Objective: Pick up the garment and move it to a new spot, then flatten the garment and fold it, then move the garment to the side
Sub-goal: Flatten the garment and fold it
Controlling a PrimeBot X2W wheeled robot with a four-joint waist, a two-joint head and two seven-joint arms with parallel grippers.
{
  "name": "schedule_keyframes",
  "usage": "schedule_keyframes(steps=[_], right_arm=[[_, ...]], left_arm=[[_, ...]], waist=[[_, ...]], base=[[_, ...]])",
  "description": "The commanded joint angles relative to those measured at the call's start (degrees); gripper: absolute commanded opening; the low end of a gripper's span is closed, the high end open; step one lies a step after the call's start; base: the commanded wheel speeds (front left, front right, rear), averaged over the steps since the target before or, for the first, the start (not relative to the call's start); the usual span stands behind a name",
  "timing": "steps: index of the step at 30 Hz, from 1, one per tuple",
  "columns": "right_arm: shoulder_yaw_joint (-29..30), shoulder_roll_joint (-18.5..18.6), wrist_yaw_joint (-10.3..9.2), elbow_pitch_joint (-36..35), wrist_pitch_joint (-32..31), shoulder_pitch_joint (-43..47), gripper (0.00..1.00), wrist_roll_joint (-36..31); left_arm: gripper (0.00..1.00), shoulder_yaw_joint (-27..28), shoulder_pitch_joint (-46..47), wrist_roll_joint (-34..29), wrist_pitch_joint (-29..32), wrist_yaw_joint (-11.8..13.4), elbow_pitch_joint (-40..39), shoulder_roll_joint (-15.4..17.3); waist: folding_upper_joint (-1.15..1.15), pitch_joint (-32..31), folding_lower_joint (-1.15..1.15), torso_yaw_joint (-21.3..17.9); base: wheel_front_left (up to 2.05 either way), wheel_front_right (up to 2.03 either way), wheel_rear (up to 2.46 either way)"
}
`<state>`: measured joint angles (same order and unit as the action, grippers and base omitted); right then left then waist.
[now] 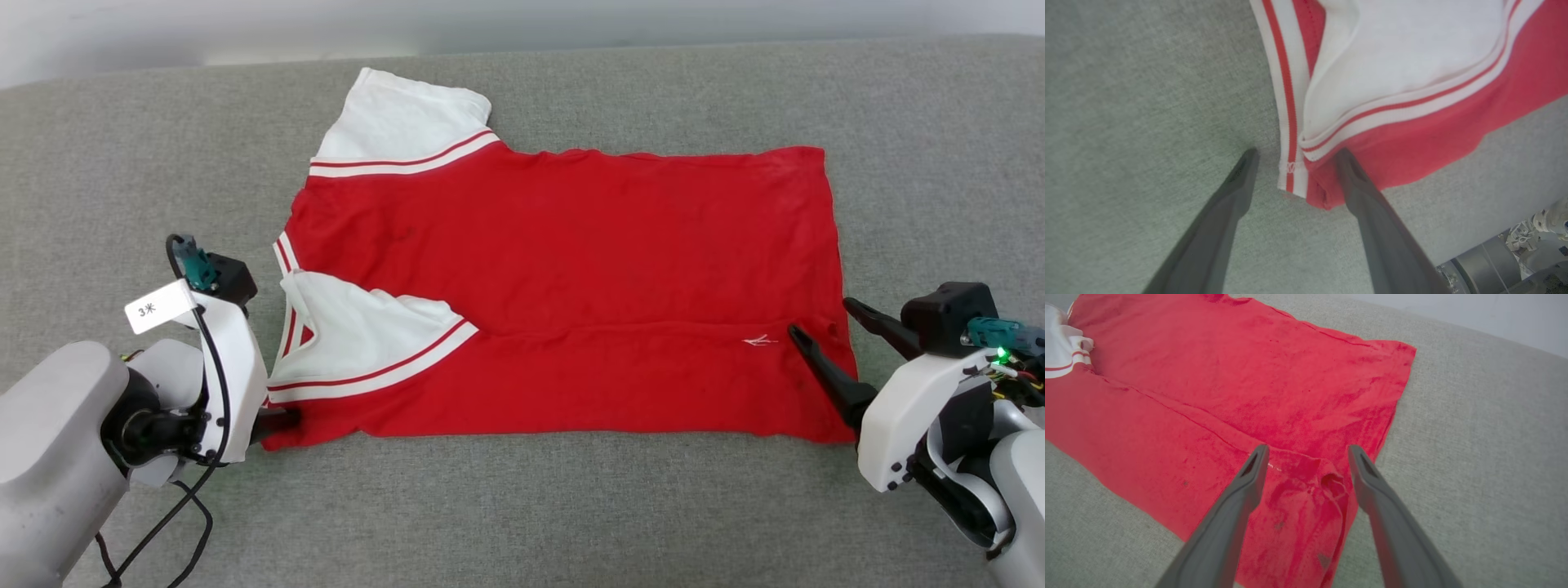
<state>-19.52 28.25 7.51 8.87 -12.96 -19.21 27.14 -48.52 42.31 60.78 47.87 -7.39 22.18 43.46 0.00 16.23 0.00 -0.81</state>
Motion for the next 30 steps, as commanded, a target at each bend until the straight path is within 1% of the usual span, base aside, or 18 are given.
schedule_keyframes(steps=[1, 6, 7, 8, 12, 16, 20, 25, 28, 30], right_arm=[[-0.18, -0.40, -0.04, 0.11, 0.22, -0.81, 1.00, 0.07], [-0.75, -0.03, -0.04, 0.72, 0.22, -2.27, 1.00, 0.61], [-0.78, 0.26, -0.04, 0.71, 0.10, -2.62, 1.00, 0.61], [-0.85, 0.57, -0.04, 0.66, -0.11, -2.91, 1.00, 0.62], [-0.89, 2.50, -0.04, -0.06, -1.83, -4.73, 1.00, 0.48], [-1.40, 5.18, -0.04, -1.50, -7.38, -7.41, 1.00, 0.82], [-2.46, 8.44, -0.04, -3.14, -16.02, -10.06, 1.00, 3.14], [-4.87, 12.22, -0.04, -5.01, -29.90, -11.73, 1.00, 9.05], [-4.82, 12.54, -0.04, -4.94, -36.86, -11.28, 1.00, 12.40], [-4.49, 12.18, -0.04, -5.02, -39.15, -11.03, 1.00, 12.69]], left_arm=[[1.00, -0.80, -1.43, 0.44, 0.42, -0.04, 0.91, -0.66], [1.00, -3.58, -3.85, 0.91, 0.96, -0.05, 2.79, -2.14], [0.11, -4.17, -4.06, 0.97, 1.20, -0.05, 2.83, -2.16], [0.00, -4.67, -4.03, 0.93, 0.83, -0.05, 2.49, -2.21], [0.00, -5.20, -3.16, 1.31, -1.00, -0.05, 1.02, -1.02], [0.00, -5.72, -1.93, 1.18, -2.94, -0.06, -1.70, 0.79], [0.00, -6.28, -1.02, 1.02, -4.84, -0.06, -4.35, 2.45], [0.00, -6.89, 0.16, 0.48, -6.45, -0.06, -7.17, 3.51], [0.00, -7.12, 0.67, 0.23, -7.05, -0.06, -8.55, 3.89], [0.00, -7.23, 1.22, -0.12, -7.26, -0.06, -9.18, 3.94]], waist=[[0.00, 0.62, 0.00, -0.58], [0.00, 1.08, 0.00, -1.08], [0.00, 1.04, 0.00, -1.12], [0.00, 0.92, 0.00, -1.10], [0.00, -0.23, 0.00, -0.85], [0.00, -1.46, 0.00, -0.69], [0.00, -2.41, 0.00, -0.31], [0.00, -2.62, 0.00, 0.22], [0.00, -2.06, 0.00, 0.64], [0.00, -1.49, 0.00, 0.98]], base=[[0.00, 0.00, 0.00], [0.00, 0.00, 0.00], [0.00, 0.00, 0.00], [0.00, 0.00, 0.00], [0.00, 0.00, 0.00], [0.00, 0.00, 0.00], [0.00, 0.00, 0.00], [0.00, 0.00, 0.00], [0.00, 0.00, 0.00], [0.00, 0.00, 0.00]])
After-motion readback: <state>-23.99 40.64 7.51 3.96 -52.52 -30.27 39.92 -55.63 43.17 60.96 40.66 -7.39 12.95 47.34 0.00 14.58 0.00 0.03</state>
